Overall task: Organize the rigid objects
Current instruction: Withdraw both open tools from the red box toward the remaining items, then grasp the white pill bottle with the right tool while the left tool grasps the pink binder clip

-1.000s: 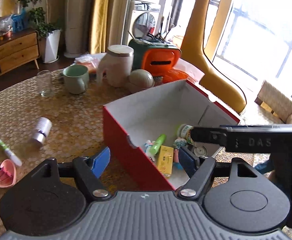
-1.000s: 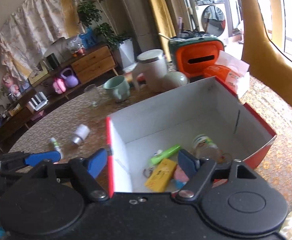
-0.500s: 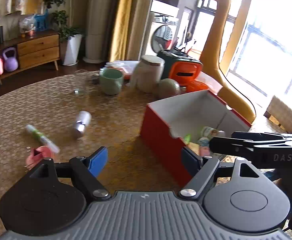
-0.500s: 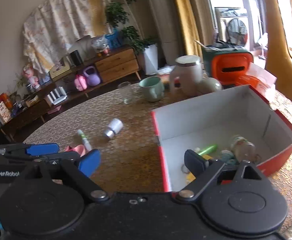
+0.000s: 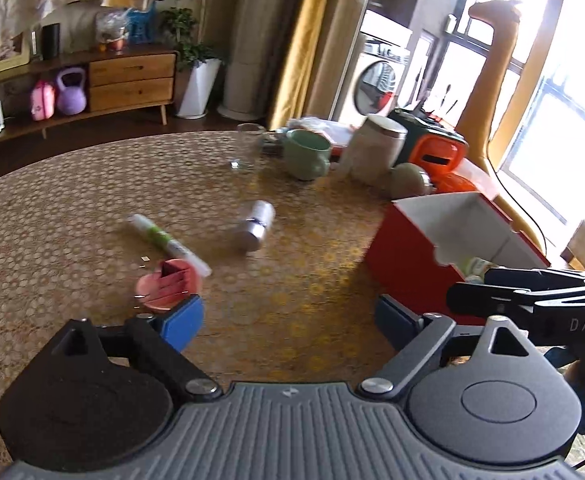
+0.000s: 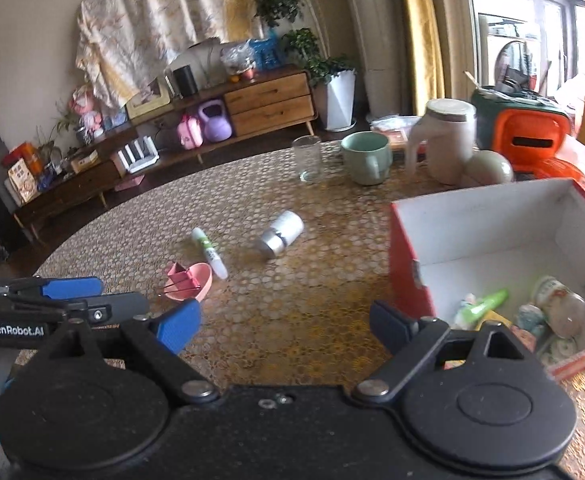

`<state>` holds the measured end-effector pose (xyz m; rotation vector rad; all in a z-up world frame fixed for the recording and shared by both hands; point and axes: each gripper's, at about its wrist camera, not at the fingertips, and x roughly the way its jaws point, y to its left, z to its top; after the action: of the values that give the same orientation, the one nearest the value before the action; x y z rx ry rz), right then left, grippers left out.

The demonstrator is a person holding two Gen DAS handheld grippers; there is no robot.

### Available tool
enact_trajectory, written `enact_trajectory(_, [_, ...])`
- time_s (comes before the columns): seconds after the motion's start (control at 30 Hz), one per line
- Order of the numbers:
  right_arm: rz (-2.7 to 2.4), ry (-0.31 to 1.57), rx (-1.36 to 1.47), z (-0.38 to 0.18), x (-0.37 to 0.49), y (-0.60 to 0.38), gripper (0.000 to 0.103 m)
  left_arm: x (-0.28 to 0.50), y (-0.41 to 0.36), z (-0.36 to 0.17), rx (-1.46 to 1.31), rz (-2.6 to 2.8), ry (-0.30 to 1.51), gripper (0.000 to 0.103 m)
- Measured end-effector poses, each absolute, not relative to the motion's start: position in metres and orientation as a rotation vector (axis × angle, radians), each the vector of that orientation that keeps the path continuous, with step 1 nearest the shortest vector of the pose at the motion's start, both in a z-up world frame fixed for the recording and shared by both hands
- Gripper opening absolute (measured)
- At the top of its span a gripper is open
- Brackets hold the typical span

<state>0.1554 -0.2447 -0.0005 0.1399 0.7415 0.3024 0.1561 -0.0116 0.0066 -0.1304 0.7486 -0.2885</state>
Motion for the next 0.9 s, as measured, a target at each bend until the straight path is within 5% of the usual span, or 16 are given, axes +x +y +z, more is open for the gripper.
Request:
enact_trajectory(0.27, [0.276, 0.780, 0.081, -0.011, 0.193, -0.203, 0.102, 0.167, 0.023, -0.012, -0.143, -0.228, 0.732, 0.103])
enact_trajectory(0.9, [0.217, 0.902, 0.092, -0.053, 0.325, -0.162, 0.102, 0.227, 0.051, -0.071, -0.188, -0.118, 0.780, 0.103])
